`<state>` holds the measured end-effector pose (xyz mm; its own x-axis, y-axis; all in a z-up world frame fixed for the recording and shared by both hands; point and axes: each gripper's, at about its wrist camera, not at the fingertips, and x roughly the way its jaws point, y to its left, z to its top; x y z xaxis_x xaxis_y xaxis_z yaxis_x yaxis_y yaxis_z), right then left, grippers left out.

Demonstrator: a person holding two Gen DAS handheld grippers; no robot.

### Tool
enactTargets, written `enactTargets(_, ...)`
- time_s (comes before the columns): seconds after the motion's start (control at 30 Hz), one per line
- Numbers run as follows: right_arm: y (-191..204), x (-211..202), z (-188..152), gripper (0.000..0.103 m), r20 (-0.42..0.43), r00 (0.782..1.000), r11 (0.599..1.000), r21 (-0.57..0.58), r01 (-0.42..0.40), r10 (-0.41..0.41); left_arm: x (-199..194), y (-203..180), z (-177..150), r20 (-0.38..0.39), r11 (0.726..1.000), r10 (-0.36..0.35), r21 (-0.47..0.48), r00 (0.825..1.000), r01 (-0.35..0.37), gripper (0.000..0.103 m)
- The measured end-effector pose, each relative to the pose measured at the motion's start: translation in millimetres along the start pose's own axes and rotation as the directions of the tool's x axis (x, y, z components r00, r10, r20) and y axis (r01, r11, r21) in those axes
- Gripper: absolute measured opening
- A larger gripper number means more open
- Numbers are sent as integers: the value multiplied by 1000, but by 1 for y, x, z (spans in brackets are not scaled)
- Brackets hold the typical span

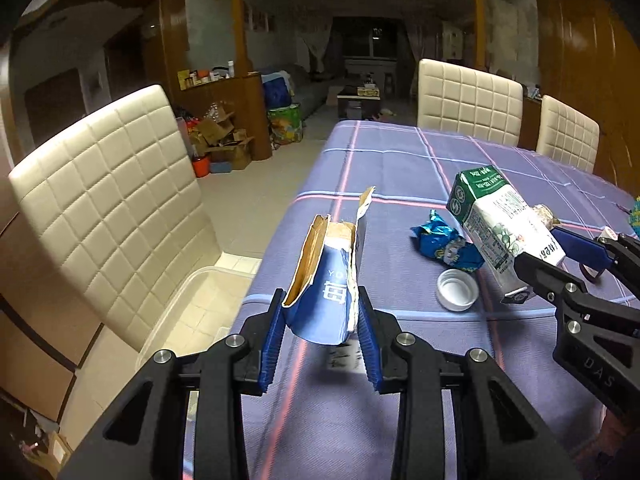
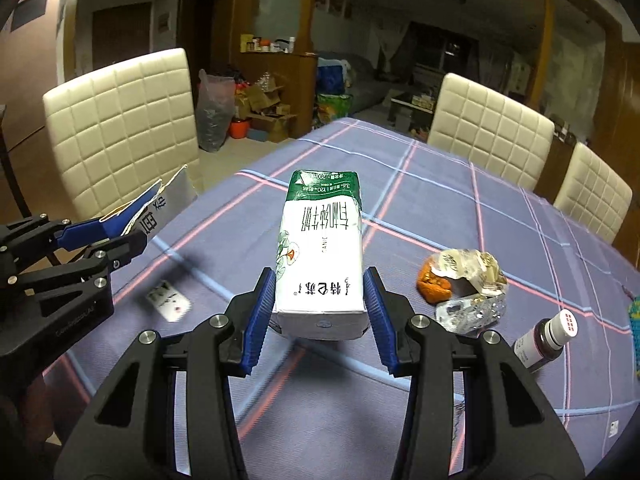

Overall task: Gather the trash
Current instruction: 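Carry the torn carton and milk carton over the plastic bin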

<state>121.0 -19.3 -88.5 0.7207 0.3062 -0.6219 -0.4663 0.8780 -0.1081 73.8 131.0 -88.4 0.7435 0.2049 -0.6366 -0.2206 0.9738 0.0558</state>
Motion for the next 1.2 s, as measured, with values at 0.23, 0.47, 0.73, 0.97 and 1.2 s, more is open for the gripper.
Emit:
enactTargets(0.23,22,-8,7,47,7,1000,999,-38,-22,22,-8,27,-4,13,998,28,-52,1000,-27,33)
enactTargets(0.47,45,-13,16,47,25,999,995,-88,-46,48,-10,46,-7,20,995,62,-80,998,-60,33)
enactTargets(0.73,71,-9,27,47,31,993,985,-132,-107,111,-6,76,-11,13,986,115,-123,993,-112,33)
enactTargets(0.97,91,4,34,47,12,988,976,-158,-149,153,-2,104,-20,-2,975,148,-165,989,-147,33)
enactTargets(1.2,122,16,44,47,1,981,964,-186,-189,193,-2,133,-26,-20,963,183,-196,983,-183,34)
